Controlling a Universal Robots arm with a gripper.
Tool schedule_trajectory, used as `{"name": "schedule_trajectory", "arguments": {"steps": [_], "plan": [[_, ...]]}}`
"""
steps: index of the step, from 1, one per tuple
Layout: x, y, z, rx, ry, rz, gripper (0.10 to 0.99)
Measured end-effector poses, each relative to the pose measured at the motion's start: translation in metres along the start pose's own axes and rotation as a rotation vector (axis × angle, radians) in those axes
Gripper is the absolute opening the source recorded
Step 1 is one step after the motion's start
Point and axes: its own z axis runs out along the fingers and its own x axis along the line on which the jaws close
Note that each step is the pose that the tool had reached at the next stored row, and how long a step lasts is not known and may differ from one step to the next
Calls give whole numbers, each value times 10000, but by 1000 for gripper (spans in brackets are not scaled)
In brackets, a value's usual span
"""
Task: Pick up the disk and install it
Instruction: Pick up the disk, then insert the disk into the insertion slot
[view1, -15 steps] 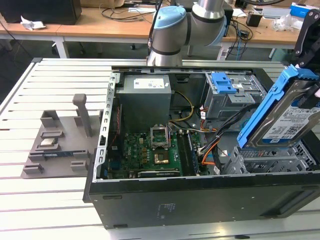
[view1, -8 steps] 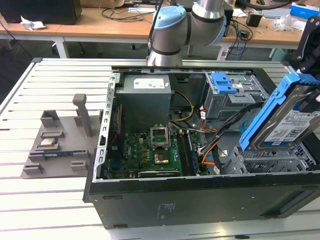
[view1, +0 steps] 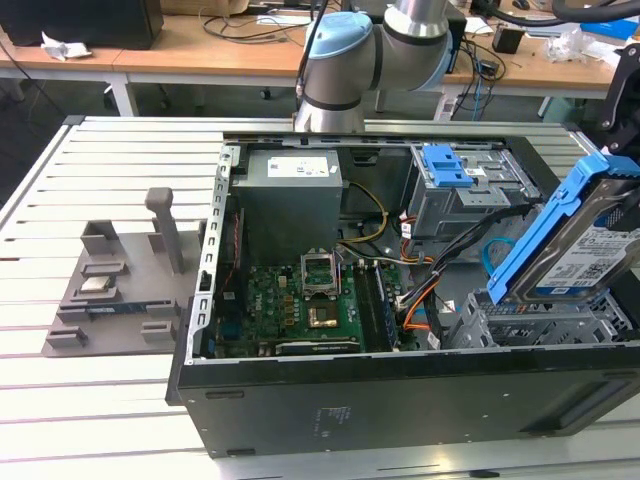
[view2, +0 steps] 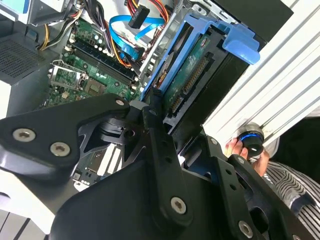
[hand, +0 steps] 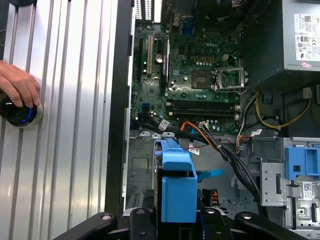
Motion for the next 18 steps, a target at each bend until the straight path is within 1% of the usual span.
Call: {"name": "schedule_trajectory", "arguments": {"steps": [13,18], "plan": [[0,-3,0,0,0,29,369],[-1,-5,14,5,-8,321,369]]}}
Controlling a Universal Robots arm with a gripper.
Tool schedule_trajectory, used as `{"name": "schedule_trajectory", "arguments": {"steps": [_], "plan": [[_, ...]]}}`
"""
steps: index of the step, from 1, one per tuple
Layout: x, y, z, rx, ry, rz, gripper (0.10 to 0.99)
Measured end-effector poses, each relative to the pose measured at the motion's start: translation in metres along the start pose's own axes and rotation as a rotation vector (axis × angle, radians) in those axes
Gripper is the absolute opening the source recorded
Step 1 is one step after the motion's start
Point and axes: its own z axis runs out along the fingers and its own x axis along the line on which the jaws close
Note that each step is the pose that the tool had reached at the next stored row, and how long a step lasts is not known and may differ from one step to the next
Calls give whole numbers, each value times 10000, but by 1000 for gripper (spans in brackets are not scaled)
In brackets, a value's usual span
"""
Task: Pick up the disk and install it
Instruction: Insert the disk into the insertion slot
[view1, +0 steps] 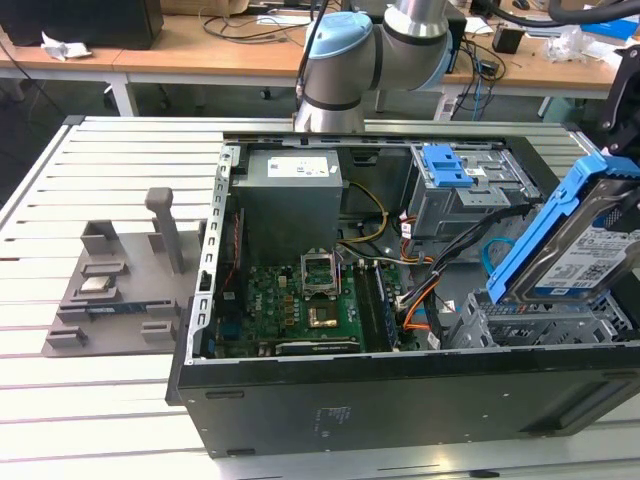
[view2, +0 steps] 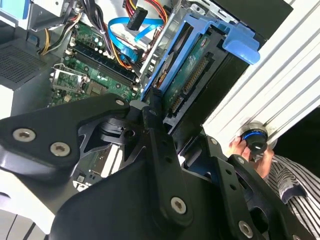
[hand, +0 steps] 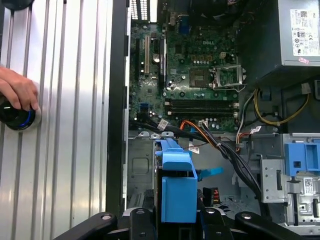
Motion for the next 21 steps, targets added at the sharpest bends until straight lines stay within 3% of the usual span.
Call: {"name": "schedule_trajectory", "arguments": {"steps": [8,15,21], "plan": [[-14,-14,116,0,-22,-5,369],[-10,-39,322,0,-24,-5,369],[-8,-55,453,0,-22,-5,369]]}}
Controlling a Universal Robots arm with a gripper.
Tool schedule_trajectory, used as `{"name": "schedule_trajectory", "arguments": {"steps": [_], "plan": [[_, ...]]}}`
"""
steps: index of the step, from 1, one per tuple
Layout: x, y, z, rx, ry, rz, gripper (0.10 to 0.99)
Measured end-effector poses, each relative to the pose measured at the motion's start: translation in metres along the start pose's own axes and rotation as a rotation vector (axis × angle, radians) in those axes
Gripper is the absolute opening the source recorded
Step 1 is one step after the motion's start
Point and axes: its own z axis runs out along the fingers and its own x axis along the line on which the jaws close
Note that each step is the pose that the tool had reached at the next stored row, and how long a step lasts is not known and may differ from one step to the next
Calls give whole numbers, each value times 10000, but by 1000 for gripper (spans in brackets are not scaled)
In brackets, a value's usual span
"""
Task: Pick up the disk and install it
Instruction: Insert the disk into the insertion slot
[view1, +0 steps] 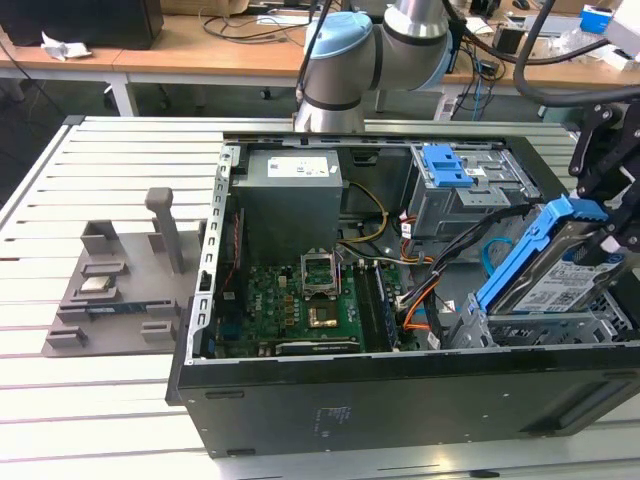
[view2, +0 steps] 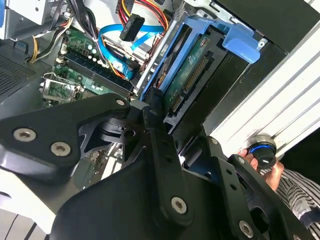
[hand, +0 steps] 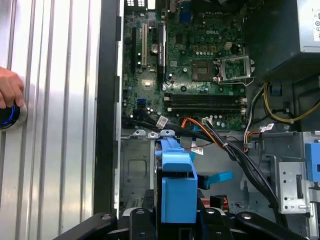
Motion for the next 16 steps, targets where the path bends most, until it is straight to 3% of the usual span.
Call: {"name": "schedule_trajectory", "arguments": {"steps": [5,9,11,15,16], "plan": [[2,-15,126,0,0,1,369],[3,-17,132,4,1,0,369],[3,-17,133,-1,-1,-1,443],[3,-17,133,0,0,0,443],[3,-17,133,0,0,-1,365]]}}
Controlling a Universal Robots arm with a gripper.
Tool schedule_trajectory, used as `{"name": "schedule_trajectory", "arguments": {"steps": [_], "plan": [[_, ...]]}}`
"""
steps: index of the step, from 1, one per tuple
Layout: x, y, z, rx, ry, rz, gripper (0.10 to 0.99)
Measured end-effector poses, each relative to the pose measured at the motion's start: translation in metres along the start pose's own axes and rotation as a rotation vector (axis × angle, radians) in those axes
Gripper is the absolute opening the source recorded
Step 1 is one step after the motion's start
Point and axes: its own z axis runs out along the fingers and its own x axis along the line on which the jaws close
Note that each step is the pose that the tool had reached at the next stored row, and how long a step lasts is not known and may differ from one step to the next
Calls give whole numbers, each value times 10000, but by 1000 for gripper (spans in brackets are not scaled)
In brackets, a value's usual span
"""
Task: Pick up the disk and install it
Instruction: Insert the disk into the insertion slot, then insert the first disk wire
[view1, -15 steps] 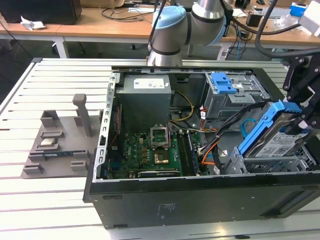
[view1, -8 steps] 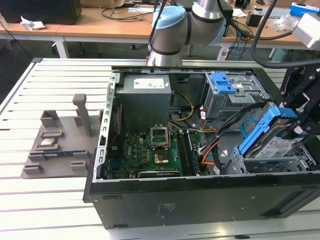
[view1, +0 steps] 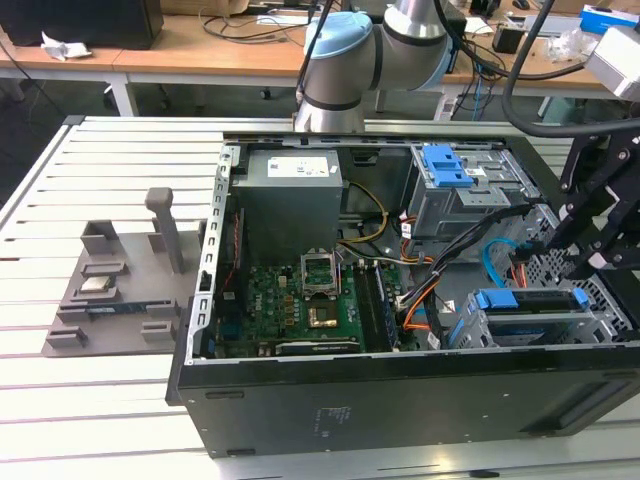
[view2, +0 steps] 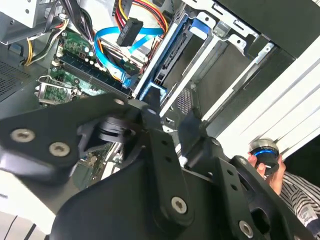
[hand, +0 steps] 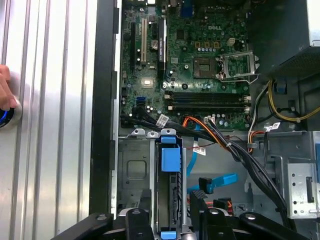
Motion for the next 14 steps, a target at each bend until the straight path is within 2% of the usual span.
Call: {"name": "schedule_trajectory", "arguments": {"steps": [2,4,5,11,12,13,14], "plan": [[0,0,0,0,0,1,365],[0,0,0,0,0,1,243],[0,0,1,0,0,1,122],[0,0,2,0,-1,1,106],[-8,-42,-2,-1,0,1,106],[-57,-117,-9,-1,26,4,106],[-126,-158,-13,0,47,6,106]]}}
